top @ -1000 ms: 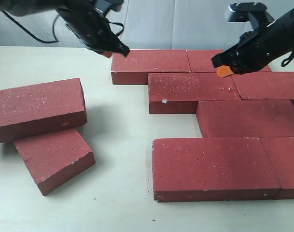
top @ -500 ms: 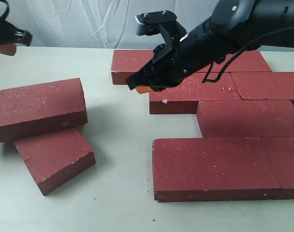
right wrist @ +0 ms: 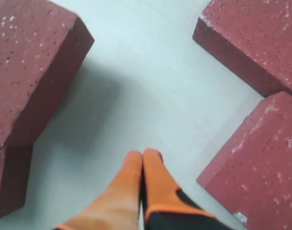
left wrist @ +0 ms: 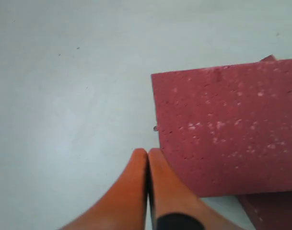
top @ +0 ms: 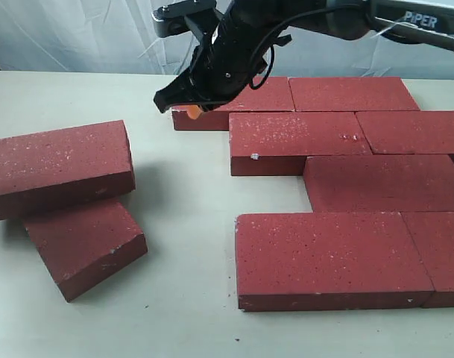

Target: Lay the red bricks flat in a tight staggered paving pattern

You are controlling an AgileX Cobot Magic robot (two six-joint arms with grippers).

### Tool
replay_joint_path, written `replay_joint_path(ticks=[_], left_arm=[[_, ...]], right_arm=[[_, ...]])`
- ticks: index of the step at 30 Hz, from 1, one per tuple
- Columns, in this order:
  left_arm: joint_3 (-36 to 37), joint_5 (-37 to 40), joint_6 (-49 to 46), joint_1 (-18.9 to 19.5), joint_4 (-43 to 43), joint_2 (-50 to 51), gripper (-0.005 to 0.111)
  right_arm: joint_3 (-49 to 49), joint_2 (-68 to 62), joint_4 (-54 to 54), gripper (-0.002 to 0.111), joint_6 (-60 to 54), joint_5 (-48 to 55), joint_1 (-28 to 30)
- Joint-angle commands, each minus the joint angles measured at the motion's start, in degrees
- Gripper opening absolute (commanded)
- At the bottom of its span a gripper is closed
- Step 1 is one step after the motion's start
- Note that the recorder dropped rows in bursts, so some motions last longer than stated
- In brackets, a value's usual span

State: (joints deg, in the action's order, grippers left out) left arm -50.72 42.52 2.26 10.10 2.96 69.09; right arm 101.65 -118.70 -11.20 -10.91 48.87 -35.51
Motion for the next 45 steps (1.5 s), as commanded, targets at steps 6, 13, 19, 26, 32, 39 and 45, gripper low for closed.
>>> replay_joint_path(ticks=[6, 13, 19, 26, 32, 39, 45], left_arm=[[8.71, -9.66, 7.32, 4.47, 1.84, -0.42, 0.000], [8.71, -11.21, 9.32, 6.33, 1.69, 3.91, 0.000], [8.71, -13.48, 9.32, 6.33, 2.04, 7.31, 0.000], [8.71, -15.68, 9.73, 6.33, 3.76, 10.40, 0.000], [8.71, -17.25, 9.73, 6.33, 4.46, 10.70, 0.000], [8.71, -16.62, 9.30, 6.33, 1.79, 13.09, 0.000], [8.71, -17.41, 7.79, 6.33, -2.96, 15.02, 0.000]], right_arm=[[7.58, -6.84, 2.57, -0.001, 0.49, 0.35, 0.01], [8.50, -8.93, 2.88, -0.001, 0.49, -1.25, 0.01], [8.50, -10.78, 1.50, -0.001, 0.28, -3.31, 0.01], [8.50, -11.72, -0.06, -0.001, 0.12, -5.90, -0.12], [9.86, -13.51, 0.56, -0.001, 0.04, -6.21, -2.10], [12.36, -16.81, 0.30, -0.001, 0.04, -6.60, -4.24], [12.36, -16.91, -3.25, -0.001, 0.04, -5.89, -4.61]])
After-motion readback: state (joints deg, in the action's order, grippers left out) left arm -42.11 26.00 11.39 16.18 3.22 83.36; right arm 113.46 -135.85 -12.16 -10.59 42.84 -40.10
